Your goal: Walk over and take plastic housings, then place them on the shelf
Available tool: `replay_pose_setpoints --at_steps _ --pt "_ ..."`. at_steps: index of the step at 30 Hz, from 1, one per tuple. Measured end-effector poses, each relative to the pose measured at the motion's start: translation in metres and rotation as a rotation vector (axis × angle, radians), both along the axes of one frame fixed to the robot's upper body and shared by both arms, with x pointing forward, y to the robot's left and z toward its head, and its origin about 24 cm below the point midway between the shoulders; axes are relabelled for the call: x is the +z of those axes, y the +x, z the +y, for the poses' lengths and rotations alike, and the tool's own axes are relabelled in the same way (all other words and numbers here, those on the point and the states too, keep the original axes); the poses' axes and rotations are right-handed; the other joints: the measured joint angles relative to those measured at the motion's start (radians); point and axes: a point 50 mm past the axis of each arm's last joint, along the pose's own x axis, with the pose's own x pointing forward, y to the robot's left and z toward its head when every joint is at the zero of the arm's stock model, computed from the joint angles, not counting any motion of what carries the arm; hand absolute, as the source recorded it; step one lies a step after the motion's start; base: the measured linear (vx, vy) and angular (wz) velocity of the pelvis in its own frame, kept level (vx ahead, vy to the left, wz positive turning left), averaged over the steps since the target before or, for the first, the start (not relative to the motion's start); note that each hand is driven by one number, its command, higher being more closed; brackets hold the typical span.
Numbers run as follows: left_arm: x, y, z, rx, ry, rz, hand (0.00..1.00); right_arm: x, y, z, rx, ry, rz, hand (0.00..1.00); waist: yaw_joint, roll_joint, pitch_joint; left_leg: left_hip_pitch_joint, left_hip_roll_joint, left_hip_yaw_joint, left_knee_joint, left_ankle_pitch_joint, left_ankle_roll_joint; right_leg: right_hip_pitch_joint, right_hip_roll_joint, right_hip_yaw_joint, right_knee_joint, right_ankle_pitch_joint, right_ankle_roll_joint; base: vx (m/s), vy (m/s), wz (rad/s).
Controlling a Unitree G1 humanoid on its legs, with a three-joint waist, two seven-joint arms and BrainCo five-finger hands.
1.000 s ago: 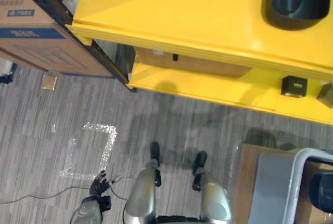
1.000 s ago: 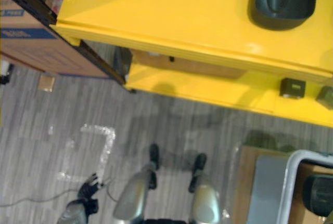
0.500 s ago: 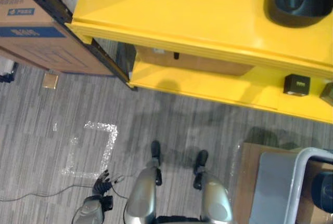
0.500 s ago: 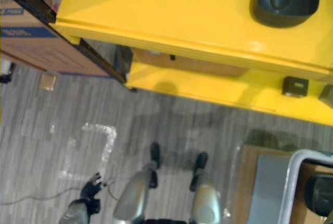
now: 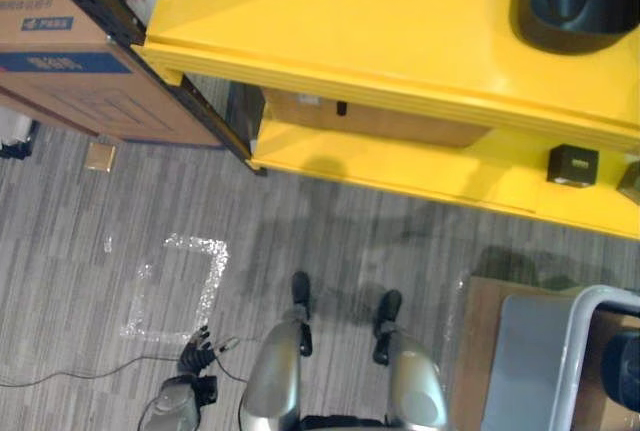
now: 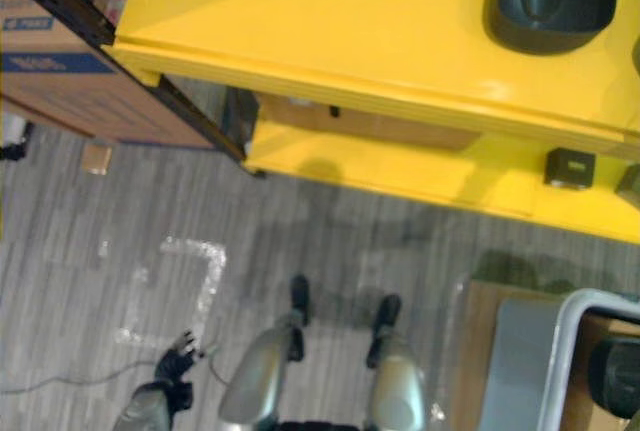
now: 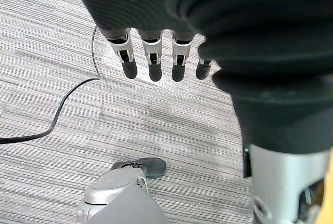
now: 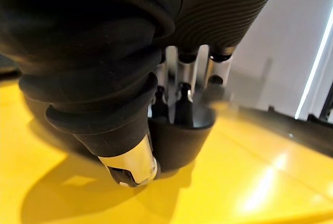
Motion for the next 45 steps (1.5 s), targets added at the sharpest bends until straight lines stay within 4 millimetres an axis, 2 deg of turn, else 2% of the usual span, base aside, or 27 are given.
replay_pose_setpoints --at_steps 9,17,34,39,45 --pt "0.000 0.000 0.000 0.001 0.001 -0.001 0.00 -0.002 -0.003 -0.003 -0.037 -0.056 0.025 1.00 -0.003 0.000 0.000 -0.001 0.001 0.000 0.000 0.000 0.000 -0.001 0.001 0.001 0.000 0.000 0.000 0.00 0.001 0.00" --pt "0.001 0.000 0.003 0.017 0.003 -0.008 0.00 0.004 -0.004 0.000 -0.035 -0.131 -0.057 1.00 0.000 0.000 0.000 -0.020 0.001 -0.003 0.002 0.000 0.000 -0.018 0.001 0.000 0.003 0.000 0.000 0.02 0.003 0.01" --pt "0.003 0.005 0.004 0.016 0.005 -0.017 0.00 0.013 -0.004 0.005 0.003 -0.138 -0.163 1.00 0.008 0.000 0.000 -0.072 0.004 -0.013 0.068 -0.021 0.005 -0.041 -0.001 -0.003 0.021 -0.002 0.001 0.00 0.001 0.00" --pt "0.003 0.008 0.001 0.002 0.004 -0.020 0.00 0.029 0.000 0.013 0.035 -0.131 -0.278 1.00 0.010 0.003 0.001 -0.081 0.003 -0.019 0.070 -0.021 0.005 -0.052 -0.004 -0.005 0.029 -0.002 0.001 0.00 0.000 0.00" --pt "0.004 0.010 -0.002 -0.011 0.003 -0.022 0.00 0.043 0.008 0.026 0.089 -0.188 -0.319 1.00 0.021 0.005 0.002 -0.082 0.001 -0.025 0.073 -0.021 0.005 -0.052 -0.004 -0.008 0.033 -0.004 -0.002 0.00 0.000 0.00"
